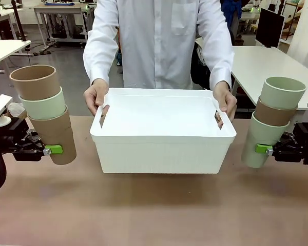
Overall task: Stack the cups and store them in the basket.
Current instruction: Place the stack of Reusable plastic cups into the Pantry Basket.
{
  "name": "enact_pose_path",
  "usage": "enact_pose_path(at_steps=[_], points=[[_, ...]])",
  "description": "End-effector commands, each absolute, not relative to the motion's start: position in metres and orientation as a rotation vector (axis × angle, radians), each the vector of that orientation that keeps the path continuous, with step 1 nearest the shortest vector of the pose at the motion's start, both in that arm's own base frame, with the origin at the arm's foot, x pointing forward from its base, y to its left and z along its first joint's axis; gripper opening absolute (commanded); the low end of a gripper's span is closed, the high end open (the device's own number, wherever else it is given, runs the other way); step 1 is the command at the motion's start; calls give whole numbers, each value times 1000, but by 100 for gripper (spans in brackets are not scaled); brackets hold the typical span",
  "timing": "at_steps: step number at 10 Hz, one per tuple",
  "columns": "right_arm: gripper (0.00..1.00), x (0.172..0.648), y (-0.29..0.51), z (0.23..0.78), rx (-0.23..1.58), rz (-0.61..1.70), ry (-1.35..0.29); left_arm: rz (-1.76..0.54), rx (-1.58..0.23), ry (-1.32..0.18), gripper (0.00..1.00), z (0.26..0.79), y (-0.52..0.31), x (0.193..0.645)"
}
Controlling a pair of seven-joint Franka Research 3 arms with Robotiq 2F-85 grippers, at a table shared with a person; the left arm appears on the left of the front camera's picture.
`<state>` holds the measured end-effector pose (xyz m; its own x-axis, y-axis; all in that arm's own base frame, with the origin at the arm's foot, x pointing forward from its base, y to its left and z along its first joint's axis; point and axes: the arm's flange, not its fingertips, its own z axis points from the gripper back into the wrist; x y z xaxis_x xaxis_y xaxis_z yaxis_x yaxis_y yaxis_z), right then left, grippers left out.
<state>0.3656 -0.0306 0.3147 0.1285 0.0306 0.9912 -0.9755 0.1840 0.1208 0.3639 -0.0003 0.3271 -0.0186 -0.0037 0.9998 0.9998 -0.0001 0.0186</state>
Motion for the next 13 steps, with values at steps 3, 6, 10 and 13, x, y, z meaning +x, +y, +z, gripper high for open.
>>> enact_pose_path(at_steps=[3,6,10,13], points=[[86,366,-30,318,1099,1010,-1171,-1224,-1201,-1231,83,332,-1,364],[86,366,-30,318,1099,1010,-1171,-1224,-1201,-1231,83,332,-1,364],[86,366,-30,318,1099,1010,-1171,-1224,-1201,-1231,83,332,-1,364],[86,366,-30,318,1099,1010,-1171,-1224,-1201,-1231,83,332,-1,364]])
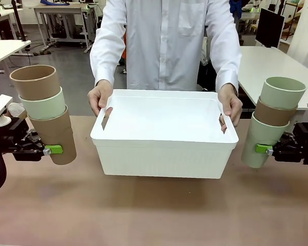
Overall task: Stack the cups and store them in the basket.
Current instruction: Place the stack of Reusable plastic cups into the Pantry Basket.
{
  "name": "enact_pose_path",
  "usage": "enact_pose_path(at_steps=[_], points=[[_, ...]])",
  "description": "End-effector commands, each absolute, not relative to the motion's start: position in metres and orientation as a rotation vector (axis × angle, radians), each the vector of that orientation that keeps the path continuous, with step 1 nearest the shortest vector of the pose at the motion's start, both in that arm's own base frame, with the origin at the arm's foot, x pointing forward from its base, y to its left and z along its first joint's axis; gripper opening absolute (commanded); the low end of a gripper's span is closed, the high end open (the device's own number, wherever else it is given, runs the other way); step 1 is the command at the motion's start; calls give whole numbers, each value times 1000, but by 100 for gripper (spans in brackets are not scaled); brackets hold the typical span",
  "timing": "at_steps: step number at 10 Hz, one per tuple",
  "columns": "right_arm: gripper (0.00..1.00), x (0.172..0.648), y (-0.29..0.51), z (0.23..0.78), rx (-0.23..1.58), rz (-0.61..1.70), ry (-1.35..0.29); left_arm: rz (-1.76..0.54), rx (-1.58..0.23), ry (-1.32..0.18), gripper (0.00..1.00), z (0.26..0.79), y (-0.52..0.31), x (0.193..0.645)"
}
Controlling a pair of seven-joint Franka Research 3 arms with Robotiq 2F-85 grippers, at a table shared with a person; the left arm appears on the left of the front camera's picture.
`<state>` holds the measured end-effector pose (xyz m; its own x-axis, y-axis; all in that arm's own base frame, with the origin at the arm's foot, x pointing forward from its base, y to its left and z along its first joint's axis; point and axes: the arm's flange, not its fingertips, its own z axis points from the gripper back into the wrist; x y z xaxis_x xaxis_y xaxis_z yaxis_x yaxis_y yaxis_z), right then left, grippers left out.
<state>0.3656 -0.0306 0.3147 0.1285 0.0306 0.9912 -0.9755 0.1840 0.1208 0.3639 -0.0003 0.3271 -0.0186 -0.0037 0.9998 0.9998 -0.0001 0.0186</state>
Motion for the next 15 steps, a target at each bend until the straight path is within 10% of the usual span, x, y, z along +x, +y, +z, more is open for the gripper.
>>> enact_pose_path(at_steps=[1,15], points=[[86,366,-30,318,1099,1010,-1171,-1224,-1201,-1231,83,332,-1,364],[86,366,-30,318,1099,1010,-1171,-1224,-1201,-1231,83,332,-1,364]])
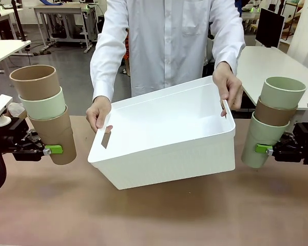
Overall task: Stack the cups and store them in the basket.
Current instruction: Place the stack of Reusable plastic cups into the Pantry Basket.
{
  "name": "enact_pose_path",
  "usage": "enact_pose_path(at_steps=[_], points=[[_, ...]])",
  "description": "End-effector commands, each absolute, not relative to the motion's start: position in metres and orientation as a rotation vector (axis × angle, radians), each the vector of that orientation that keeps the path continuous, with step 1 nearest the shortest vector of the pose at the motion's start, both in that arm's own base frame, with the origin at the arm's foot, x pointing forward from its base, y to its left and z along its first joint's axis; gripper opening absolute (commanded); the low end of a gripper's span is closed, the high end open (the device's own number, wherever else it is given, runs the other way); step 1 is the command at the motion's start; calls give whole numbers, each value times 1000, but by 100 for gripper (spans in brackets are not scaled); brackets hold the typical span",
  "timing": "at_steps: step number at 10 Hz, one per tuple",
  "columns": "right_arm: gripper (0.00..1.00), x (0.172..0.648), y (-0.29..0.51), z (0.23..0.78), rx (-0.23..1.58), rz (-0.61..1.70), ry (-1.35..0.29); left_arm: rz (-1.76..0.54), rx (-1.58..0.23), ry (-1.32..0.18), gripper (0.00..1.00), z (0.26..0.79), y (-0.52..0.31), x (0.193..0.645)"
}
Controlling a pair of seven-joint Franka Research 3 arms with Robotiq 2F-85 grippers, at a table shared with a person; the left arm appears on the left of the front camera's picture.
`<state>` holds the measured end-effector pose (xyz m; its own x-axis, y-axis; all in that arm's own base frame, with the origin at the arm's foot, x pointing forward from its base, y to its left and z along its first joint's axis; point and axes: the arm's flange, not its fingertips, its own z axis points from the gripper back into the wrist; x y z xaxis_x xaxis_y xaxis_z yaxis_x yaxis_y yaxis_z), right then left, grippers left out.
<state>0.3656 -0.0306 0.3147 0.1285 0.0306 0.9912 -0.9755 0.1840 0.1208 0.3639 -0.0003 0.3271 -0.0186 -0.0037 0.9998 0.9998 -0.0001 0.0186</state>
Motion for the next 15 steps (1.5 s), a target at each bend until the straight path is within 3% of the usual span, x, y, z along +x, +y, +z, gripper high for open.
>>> enact_pose_path(at_steps=[1,2,7,10,15], points=[[86,366,-30,318,1099,1010,-1171,-1224,-1201,-1231,83,332,-1,364],[86,366,-30,318,1099,1010,-1171,-1225,-1198,-1220,83,327,0,364],[86,366,-30,318,1099,1010,-1171,-1244,-1024,-1121,83,450,-32,339],[86,366,-30,318,1099,1010,-1171,-1311,-866,-993,83,504,-97,322],[86,366,-30,318,1099,1010,-1171,-1344,-571,-724,83,537,-194,333]])
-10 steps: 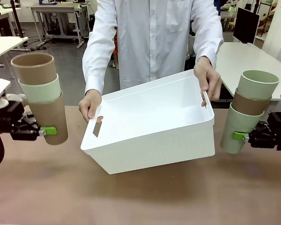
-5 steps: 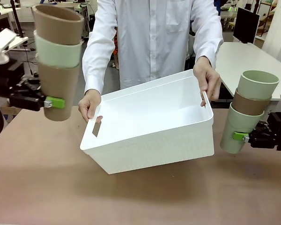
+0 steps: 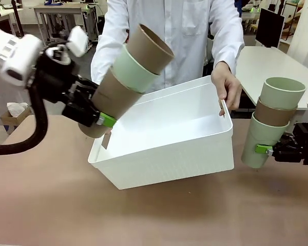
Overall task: Stack the cups and store them in the basket.
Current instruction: Place the stack of Reusable plastic cups into the Pantry Basket.
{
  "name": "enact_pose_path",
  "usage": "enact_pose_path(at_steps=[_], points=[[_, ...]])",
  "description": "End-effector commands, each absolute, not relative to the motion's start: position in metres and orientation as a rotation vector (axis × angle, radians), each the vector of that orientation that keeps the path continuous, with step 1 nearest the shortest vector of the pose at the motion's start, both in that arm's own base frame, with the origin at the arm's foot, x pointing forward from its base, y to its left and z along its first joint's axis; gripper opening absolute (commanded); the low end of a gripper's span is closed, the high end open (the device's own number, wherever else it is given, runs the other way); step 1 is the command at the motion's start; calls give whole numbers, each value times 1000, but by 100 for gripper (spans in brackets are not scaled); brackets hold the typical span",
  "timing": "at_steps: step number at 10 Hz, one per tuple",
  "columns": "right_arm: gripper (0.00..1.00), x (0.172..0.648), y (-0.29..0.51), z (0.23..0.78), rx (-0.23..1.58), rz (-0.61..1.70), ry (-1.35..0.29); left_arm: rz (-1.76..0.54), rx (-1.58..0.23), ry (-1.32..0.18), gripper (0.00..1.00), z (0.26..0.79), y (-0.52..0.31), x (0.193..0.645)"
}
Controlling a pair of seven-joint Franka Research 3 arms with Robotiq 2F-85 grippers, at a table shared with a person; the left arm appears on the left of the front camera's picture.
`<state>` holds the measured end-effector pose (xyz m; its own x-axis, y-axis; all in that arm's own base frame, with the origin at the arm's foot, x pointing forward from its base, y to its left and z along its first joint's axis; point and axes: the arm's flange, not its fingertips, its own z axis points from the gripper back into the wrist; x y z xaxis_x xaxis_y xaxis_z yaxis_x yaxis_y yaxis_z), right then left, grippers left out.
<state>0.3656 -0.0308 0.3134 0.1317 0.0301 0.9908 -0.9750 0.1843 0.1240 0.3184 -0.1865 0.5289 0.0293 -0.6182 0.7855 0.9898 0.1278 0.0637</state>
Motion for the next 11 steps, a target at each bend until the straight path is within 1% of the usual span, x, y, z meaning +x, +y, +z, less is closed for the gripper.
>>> enact_pose_path(at_steps=[1,3,7,11], points=[[86,366,-30,318,1099,1010,-1171,-1341,-523,-671,83,533,-212,341],[86,366,-30,318,1099,1010,-1171,-1340,-470,-617,83,524,-234,359],[86,366,-30,318,1099,1010,-1171,-1374,-437,-496,83,490,-270,380],[86,366,-30,318,1099,1010,-1171,-1404,-446,-417,83,455,-293,396]])
